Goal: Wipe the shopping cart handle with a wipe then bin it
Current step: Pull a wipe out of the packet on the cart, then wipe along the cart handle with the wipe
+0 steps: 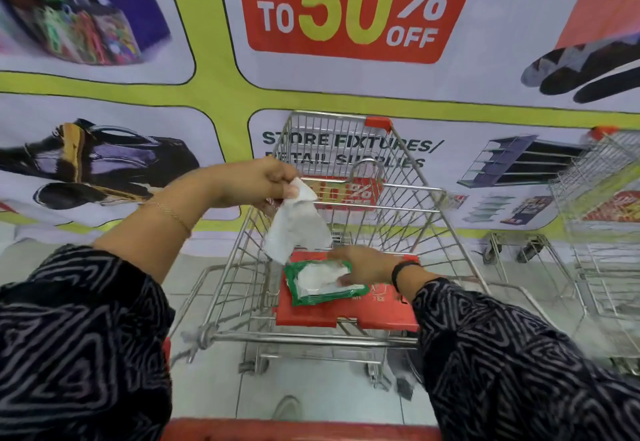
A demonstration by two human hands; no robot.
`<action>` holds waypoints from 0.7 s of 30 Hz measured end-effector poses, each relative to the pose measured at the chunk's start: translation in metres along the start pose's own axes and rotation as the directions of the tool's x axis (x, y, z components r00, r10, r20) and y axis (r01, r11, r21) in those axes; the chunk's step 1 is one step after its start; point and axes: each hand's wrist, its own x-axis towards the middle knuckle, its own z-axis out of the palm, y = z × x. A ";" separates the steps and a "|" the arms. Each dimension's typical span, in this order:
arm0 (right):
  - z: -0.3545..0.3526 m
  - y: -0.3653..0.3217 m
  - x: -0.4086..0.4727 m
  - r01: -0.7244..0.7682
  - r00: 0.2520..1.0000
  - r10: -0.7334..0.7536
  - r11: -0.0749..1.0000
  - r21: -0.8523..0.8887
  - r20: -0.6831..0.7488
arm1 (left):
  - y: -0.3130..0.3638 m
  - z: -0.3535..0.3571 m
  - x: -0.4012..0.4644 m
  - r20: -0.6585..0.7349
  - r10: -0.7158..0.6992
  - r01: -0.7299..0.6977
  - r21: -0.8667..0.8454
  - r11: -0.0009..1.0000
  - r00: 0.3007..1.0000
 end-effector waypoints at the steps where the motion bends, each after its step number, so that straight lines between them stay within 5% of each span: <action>1: -0.008 -0.004 -0.014 0.051 0.998 -0.046 0.993 0.107 -0.045 | 0.008 0.005 -0.007 0.002 0.001 -0.001 0.003 1.000 1.000; 5: -0.033 -0.032 -0.075 0.300 0.933 -0.158 0.836 0.459 -0.323 | 0.041 0.027 -0.037 0.001 0.011 -0.011 -0.007 1.000 1.000; 9: -0.041 -0.059 -0.126 0.436 0.782 -0.275 0.882 0.177 -0.559 | 0.071 0.043 -0.070 0.015 0.069 -0.069 0.044 0.997 0.998; 13: -0.029 -0.068 -0.167 0.345 0.700 -0.325 0.934 -0.098 -0.636 | 0.092 0.059 -0.090 0.081 0.212 -0.223 0.189 0.956 0.974; 19: 0.026 -0.054 -0.229 -0.136 0.533 -0.336 0.872 -0.471 -0.776 | 0.059 0.091 -0.105 0.072 0.295 -0.303 0.265 0.915 0.953; 21: 0.060 -0.045 -0.243 -0.215 0.540 -0.341 0.829 -0.517 -0.770 | 0.027 0.097 -0.113 -0.002 0.282 -0.263 0.351 0.899 0.960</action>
